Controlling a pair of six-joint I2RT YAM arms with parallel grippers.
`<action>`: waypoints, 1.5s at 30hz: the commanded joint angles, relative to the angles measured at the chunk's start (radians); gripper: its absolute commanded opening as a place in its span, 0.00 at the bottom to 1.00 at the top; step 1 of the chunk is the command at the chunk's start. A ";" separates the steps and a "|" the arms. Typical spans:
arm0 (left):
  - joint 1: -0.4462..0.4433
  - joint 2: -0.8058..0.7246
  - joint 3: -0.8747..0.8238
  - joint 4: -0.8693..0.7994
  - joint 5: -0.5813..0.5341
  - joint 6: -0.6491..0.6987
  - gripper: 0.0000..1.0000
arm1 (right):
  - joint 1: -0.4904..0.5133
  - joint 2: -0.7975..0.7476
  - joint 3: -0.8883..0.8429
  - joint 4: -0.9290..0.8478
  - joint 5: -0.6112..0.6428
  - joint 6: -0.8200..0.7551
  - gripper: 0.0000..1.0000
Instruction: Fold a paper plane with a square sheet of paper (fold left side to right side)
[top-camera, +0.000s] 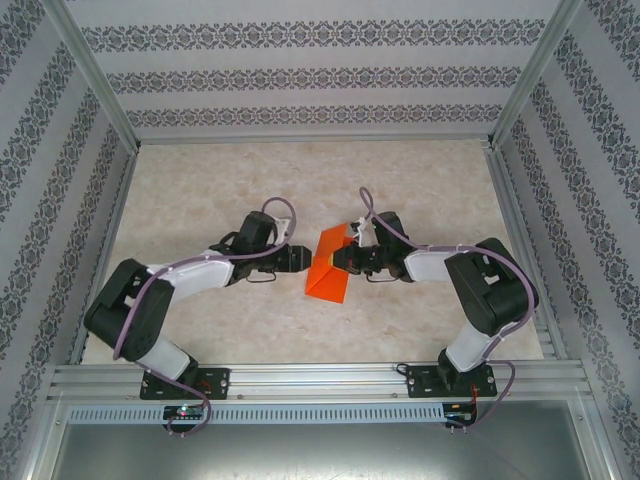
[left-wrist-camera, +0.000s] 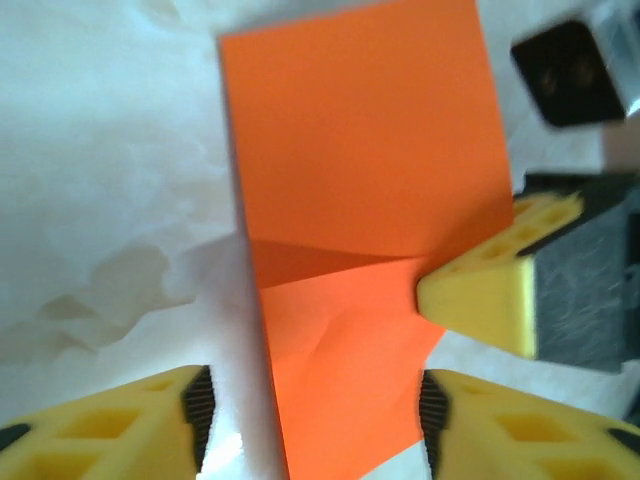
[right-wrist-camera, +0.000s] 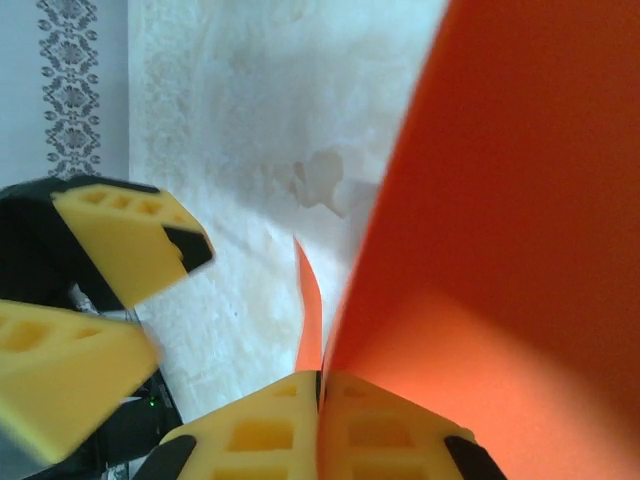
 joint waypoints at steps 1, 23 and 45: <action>0.056 -0.113 -0.026 0.094 0.062 -0.078 0.72 | -0.051 -0.096 0.026 0.010 -0.048 -0.045 0.00; 0.094 -0.372 0.217 0.356 0.435 -0.331 1.00 | -0.183 -0.531 0.372 -0.110 -0.362 -0.140 0.00; -0.038 -0.337 0.287 0.383 0.457 -0.269 0.39 | -0.060 -0.568 0.418 -0.170 -0.390 -0.211 0.00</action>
